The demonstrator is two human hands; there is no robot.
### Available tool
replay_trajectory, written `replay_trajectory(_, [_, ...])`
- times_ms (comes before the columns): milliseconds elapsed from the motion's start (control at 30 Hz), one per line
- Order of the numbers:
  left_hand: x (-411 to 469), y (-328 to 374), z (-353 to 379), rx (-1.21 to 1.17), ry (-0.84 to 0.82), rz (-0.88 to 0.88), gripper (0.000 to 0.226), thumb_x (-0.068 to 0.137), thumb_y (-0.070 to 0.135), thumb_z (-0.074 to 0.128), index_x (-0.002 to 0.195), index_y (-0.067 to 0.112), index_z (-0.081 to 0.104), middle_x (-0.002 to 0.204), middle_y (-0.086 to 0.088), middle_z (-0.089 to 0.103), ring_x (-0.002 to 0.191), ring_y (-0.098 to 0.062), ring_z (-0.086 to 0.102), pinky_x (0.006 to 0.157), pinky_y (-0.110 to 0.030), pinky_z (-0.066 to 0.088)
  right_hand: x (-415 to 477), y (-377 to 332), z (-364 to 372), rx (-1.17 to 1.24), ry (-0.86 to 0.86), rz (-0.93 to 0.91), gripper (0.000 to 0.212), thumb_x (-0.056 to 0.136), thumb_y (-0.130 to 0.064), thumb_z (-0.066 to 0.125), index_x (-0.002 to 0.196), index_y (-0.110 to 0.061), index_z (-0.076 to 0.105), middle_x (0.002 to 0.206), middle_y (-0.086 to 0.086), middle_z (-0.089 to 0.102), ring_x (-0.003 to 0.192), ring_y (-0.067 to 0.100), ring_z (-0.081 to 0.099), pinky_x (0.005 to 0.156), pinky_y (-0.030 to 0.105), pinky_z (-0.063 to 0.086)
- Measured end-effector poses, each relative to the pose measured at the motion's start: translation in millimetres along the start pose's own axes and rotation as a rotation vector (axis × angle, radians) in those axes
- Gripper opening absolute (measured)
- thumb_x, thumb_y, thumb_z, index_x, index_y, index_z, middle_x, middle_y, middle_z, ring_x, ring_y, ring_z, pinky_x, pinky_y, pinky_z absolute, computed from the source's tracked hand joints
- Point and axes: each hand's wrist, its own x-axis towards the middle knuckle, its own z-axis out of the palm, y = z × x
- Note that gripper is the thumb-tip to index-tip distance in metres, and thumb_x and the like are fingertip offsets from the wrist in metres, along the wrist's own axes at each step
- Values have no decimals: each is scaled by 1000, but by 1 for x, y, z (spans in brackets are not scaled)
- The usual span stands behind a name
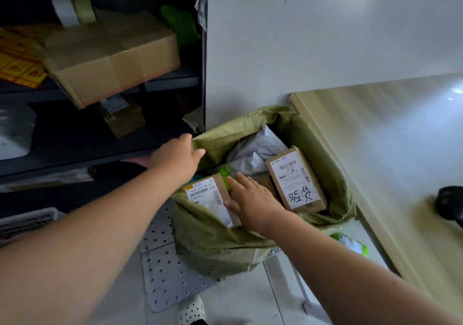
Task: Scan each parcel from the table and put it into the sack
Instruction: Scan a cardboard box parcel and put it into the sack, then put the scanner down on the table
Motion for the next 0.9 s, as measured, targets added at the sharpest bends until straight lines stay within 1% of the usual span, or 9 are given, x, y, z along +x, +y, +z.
replay_trajectory(67, [-12,9,-1,108,62,129,62,94,51,45,144,17,34,143,-9,45,129,-30,43,100,-45,40,-25,7,-15,8,94,45,63,102,-47,38,157,-22,18,166,5,12,151,27,14,120,43,17])
replay_trajectory(167, [-36,28,-4,263,137,357,64,91,56,45,141,17,37,146,-6,41,134,-27,35,105,-44,34,-61,14,-37,4,194,99,60,100,-42,45,154,-22,26,164,5,20,148,29,22,117,44,21])
replay_trajectory(267, [-61,56,-8,379,147,471,67,90,59,43,143,19,35,147,-6,38,137,-27,30,109,-43,29,-98,24,-55,-28,273,130,59,100,-38,46,153,-22,27,163,6,22,147,29,24,116,44,23])
replay_trajectory(367, [-86,88,-16,404,160,522,70,91,60,40,147,20,29,151,-5,32,140,-25,26,112,-42,24,-138,40,-71,-16,343,167,61,98,-39,49,152,-22,29,162,6,24,147,30,22,116,44,21])
replay_trajectory(433, [-106,110,-19,408,173,546,72,91,61,39,149,21,26,152,-4,31,140,-24,25,113,-41,24,-169,55,-78,-18,377,189,59,97,-41,51,150,-23,33,160,5,27,145,29,25,114,43,24])
replay_trajectory(600, [-166,177,-19,401,211,583,69,91,61,41,146,21,31,146,0,41,134,-21,36,108,-39,28,-259,107,-89,-26,467,252,58,96,-46,53,148,-24,37,159,6,30,145,30,28,114,43,24])
replay_trajectory(733, [-228,245,-1,370,220,591,67,91,59,42,145,21,33,146,-1,43,133,-22,39,107,-40,30,-348,162,-84,-12,520,309,59,97,-47,50,150,-25,35,161,4,29,146,28,27,116,44,22])
replay_trajectory(900, [-307,335,34,326,232,651,69,91,60,40,146,20,32,147,-1,41,134,-22,39,107,-42,30,-465,233,-68,21,562,383,55,98,-47,51,146,-23,41,154,3,39,140,29,36,114,42,27])
